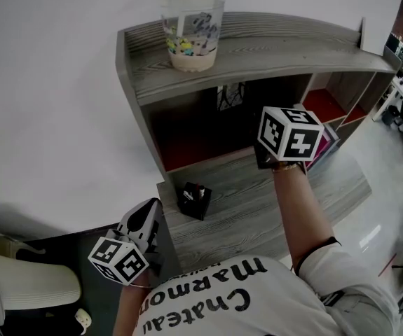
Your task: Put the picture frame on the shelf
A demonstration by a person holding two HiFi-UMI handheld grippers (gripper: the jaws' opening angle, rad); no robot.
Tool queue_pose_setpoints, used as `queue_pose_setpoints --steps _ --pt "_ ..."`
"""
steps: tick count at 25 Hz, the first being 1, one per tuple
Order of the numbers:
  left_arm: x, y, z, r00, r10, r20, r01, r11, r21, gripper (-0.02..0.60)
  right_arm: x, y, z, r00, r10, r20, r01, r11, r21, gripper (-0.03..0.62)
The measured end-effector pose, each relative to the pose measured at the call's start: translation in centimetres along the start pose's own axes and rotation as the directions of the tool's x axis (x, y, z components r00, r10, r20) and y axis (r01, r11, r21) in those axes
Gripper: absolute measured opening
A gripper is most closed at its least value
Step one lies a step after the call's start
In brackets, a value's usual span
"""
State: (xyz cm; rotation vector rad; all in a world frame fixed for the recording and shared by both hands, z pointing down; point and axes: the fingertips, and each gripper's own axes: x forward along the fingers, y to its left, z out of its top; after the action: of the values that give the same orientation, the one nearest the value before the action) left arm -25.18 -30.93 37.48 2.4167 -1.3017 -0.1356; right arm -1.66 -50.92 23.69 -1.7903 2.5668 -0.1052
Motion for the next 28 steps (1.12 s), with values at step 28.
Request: queue_pose_setpoints --steps 28 --pt "-0.7 -10.9 -1.3 0.995 -0.076 0.065 0.071 0.994 0.086 0.017 -14.3 2.4 -5.8 0.981 0.18 -0.069 -0.172 0.98 0.099 0.044"
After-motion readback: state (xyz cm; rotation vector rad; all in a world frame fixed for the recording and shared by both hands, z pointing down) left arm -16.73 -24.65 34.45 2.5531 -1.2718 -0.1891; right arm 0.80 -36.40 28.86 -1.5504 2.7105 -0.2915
